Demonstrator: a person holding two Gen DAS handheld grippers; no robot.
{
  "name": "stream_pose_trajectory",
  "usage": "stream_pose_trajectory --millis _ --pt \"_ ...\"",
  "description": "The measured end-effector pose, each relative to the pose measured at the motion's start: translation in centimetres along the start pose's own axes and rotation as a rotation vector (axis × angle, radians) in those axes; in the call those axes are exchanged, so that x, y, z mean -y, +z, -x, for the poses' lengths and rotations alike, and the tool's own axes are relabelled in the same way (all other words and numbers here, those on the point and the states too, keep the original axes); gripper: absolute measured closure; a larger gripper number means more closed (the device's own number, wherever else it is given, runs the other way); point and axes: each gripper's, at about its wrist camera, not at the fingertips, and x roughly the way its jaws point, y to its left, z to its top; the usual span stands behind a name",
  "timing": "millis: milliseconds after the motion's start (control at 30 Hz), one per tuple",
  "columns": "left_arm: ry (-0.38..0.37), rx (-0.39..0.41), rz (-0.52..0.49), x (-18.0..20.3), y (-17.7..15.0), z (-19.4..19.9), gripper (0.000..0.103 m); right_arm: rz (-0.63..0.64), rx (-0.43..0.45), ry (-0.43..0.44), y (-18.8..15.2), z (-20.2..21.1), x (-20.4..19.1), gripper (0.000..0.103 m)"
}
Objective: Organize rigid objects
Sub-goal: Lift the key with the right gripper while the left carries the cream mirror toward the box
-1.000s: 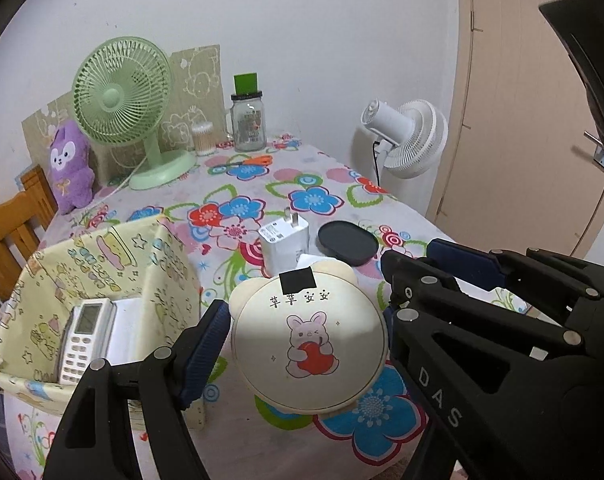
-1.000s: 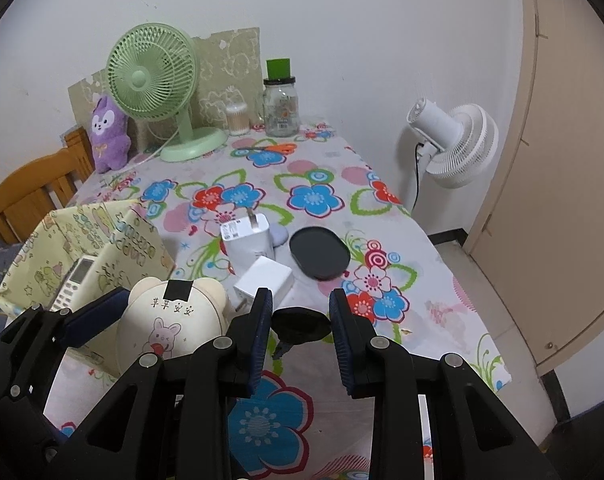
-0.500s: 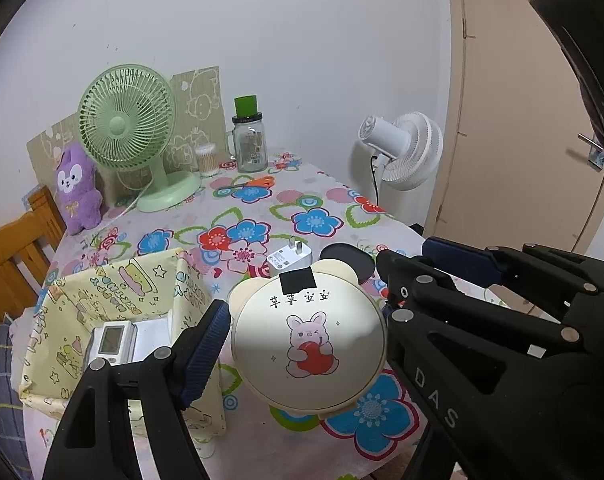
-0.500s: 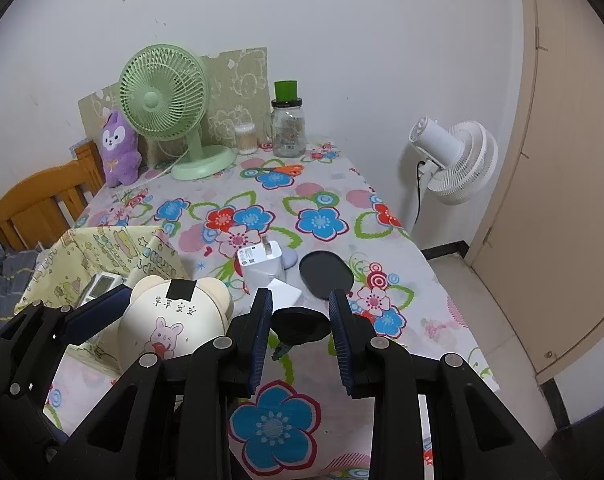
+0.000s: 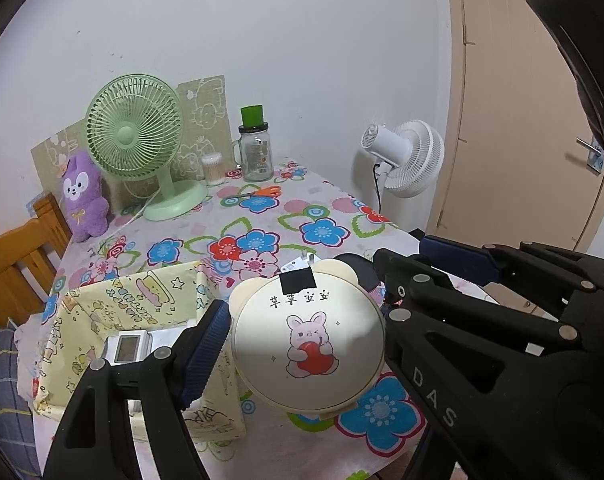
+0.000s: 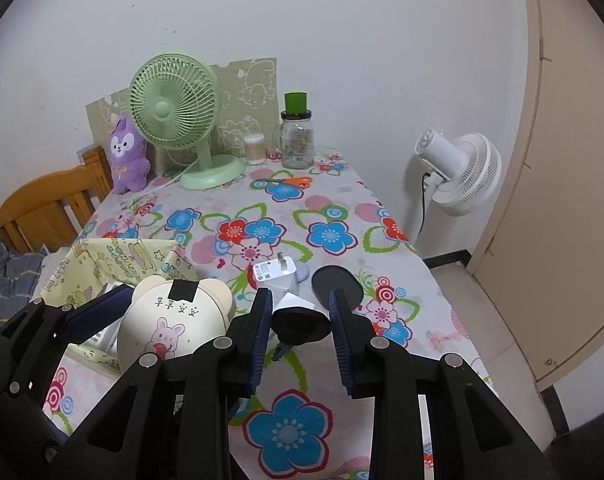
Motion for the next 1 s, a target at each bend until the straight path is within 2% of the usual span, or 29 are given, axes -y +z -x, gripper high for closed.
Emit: stream_pose_trajectory --millis 533,1000 --pt "0.003 0.0 0.006 -3.8 0.8 0.4 0.024 0.015 -0.001 0.012 1.7 -0.4 -3.4 0.071" --pt "0.005 -0.013 0.027 -7.9 -0.1 1.0 0.024 0.035 -0.023 0.027 2.1 -1.1 -7.6 0.071"
